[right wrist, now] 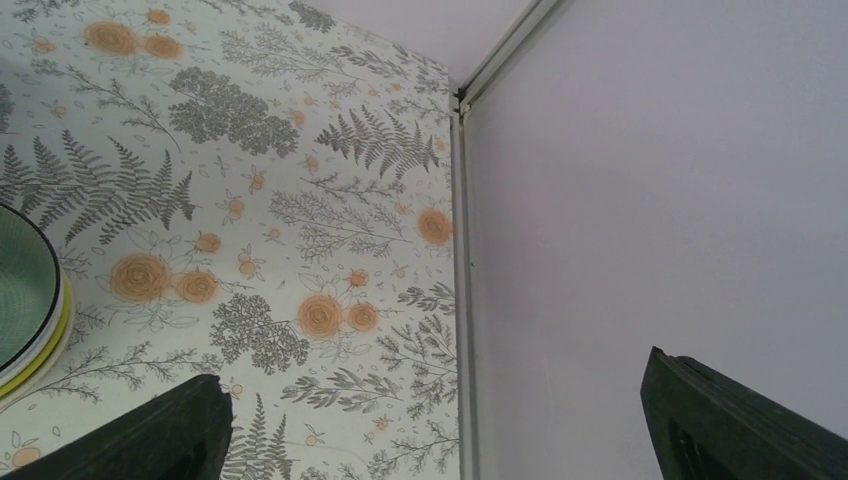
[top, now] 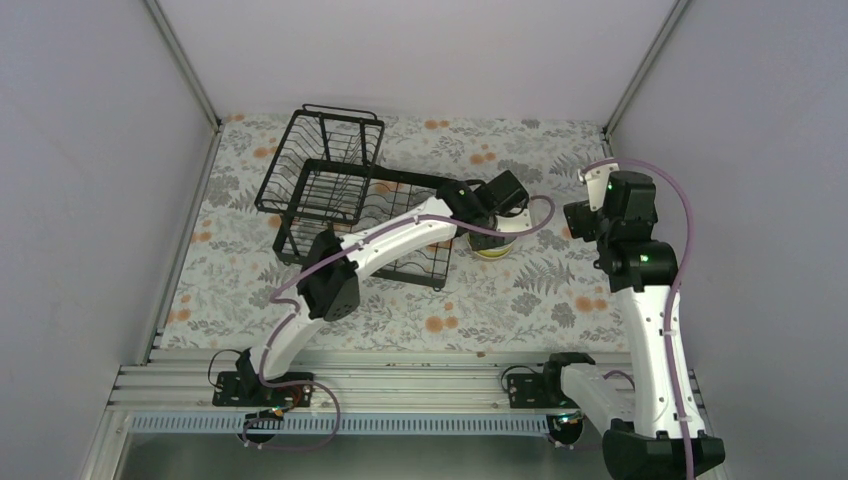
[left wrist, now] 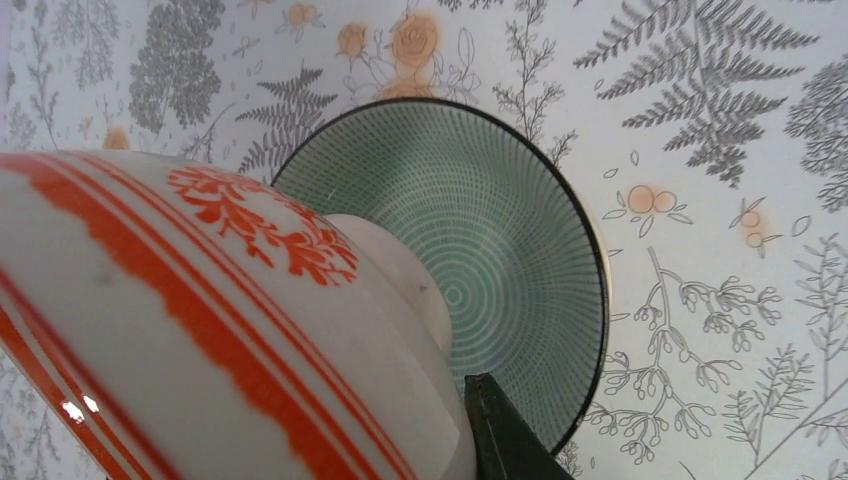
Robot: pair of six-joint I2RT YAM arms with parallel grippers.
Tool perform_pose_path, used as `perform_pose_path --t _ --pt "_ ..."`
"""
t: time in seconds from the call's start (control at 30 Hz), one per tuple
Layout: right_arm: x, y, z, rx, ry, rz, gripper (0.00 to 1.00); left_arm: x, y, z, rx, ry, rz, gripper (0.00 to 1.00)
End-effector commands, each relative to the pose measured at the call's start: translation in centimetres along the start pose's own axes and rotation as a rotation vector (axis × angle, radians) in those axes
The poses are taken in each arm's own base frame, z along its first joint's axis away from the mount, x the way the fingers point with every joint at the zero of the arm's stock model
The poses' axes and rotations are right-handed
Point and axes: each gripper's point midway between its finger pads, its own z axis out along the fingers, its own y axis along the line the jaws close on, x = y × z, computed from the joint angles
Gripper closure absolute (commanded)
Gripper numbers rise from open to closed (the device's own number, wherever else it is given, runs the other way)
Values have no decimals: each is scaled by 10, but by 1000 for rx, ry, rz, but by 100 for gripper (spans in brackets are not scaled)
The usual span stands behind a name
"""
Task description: Unload the bowls from the dish rack
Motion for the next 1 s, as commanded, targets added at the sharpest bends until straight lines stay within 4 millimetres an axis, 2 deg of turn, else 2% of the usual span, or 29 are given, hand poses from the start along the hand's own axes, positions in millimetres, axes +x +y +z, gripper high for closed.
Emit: perform_pose_path --t 0.0,0.27,0.43,0.63,0.73,0.97 --pt "-3 -2 -4 -4 -30 6 0 1 8 8 -48 29 21 98" --pt "-1 2 -4 -22 -35 6 0 6 1 23 -50 75 58 97" --pt "0 4 -3 -27 -35 2 0 -5 0 17 -70 58 79 93" --pt "1 6 0 -31 -33 -6 0 -11 -11 6 -69 52 115 86" --pt "2 8 1 -37 -34 -7 0 -9 -15 3 -74 64 132 76" --pt "1 7 0 -38 -39 -6 0 -5 -17 0 -91 86 154 34"
